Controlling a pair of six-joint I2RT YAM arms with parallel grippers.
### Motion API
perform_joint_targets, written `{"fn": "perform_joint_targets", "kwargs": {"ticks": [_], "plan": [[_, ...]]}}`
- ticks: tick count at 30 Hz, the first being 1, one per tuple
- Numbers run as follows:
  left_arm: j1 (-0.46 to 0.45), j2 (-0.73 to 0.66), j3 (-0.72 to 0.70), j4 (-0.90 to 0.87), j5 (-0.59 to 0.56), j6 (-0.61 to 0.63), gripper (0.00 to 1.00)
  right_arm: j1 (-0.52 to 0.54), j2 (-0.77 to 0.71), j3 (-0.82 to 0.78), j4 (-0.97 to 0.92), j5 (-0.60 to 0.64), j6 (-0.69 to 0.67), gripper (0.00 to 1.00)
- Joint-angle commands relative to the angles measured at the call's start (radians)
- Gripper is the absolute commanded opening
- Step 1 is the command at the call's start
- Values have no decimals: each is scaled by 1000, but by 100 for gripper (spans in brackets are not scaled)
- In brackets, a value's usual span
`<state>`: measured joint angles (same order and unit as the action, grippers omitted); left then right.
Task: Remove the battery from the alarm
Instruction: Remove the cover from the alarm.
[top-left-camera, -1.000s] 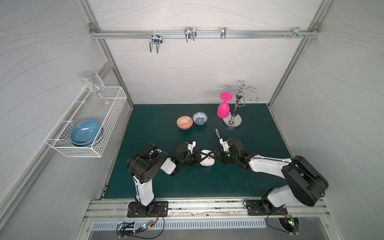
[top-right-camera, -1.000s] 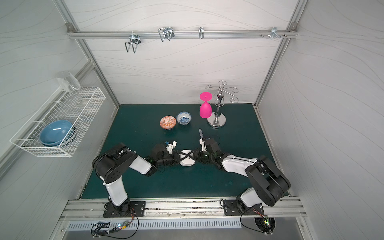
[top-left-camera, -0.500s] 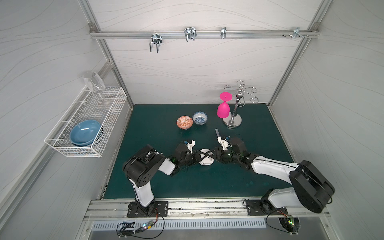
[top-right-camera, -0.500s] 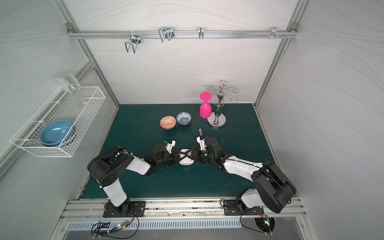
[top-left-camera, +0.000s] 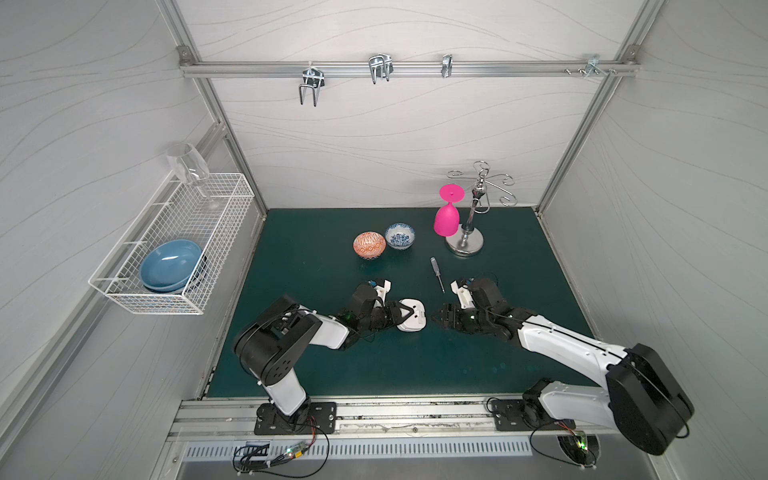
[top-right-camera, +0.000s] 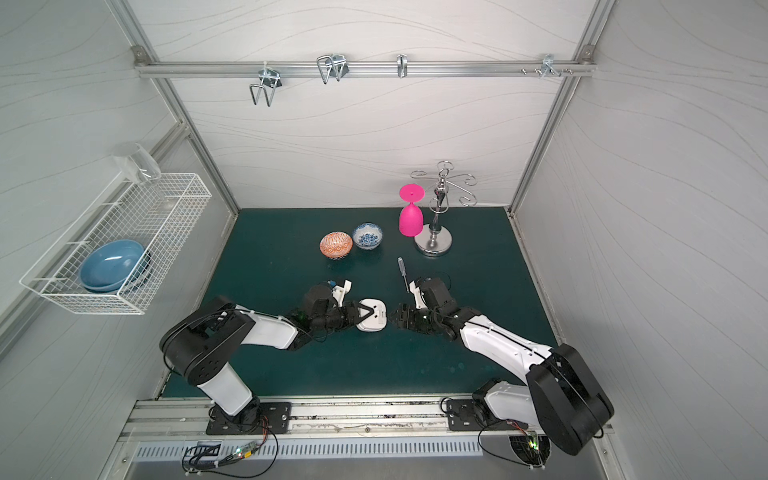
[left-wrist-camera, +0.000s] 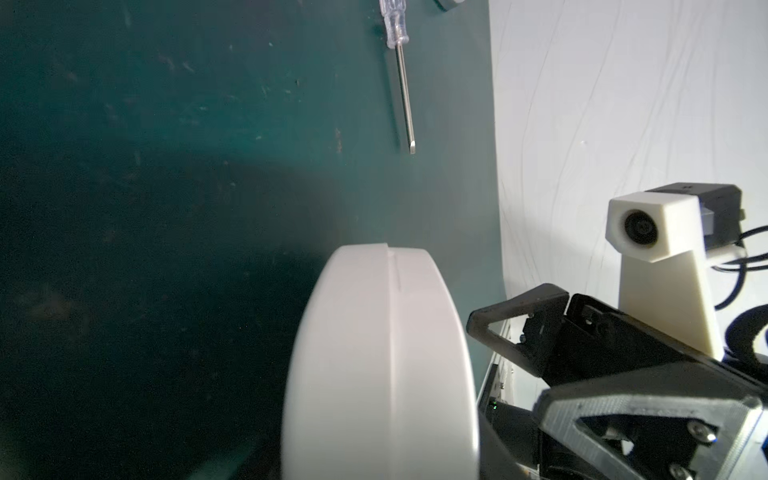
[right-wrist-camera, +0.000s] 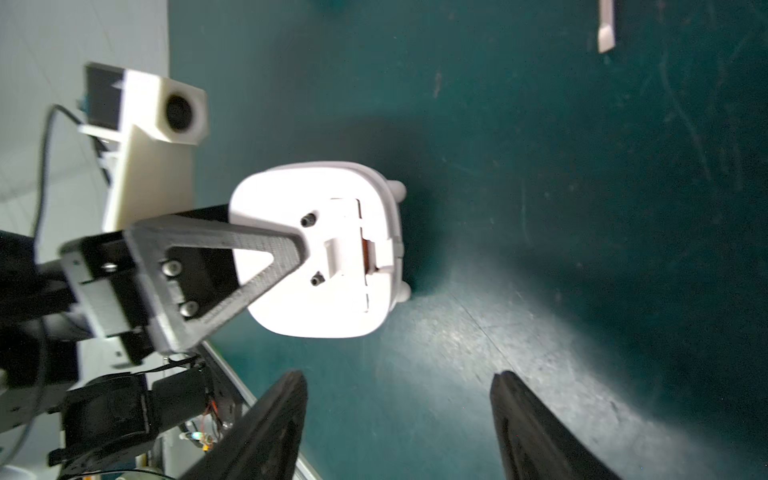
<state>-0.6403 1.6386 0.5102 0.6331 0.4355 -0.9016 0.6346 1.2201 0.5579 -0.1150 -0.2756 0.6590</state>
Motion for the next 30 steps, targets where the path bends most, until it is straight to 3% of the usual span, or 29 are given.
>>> {"fn": "perform_joint_targets", "kwargs": {"ticks": [1,8,14,20,25,28,30], "plan": [[-61,-102,89,-327,-133,178,26,-3,-29,31,-102,79,-68,74],[-251,-166,274,-712,-516,428,21,-70,-69,12,-173,127,-75,74],[-420,-49,479,-942,-859,571,19,-122,-106,-19,-195,118,-75,74],[-520,61,620,-1072,-1054,631,18,-165,-124,-38,-208,98,-82,74],[-510,28,601,-1038,-985,597,19,-200,-135,-54,-170,16,-75,74],[-444,-67,522,-958,-812,546,21,-219,-159,-74,-99,-95,-56,76],[-366,-146,439,-855,-622,492,22,-222,-172,-86,-44,-147,-38,78]]}}
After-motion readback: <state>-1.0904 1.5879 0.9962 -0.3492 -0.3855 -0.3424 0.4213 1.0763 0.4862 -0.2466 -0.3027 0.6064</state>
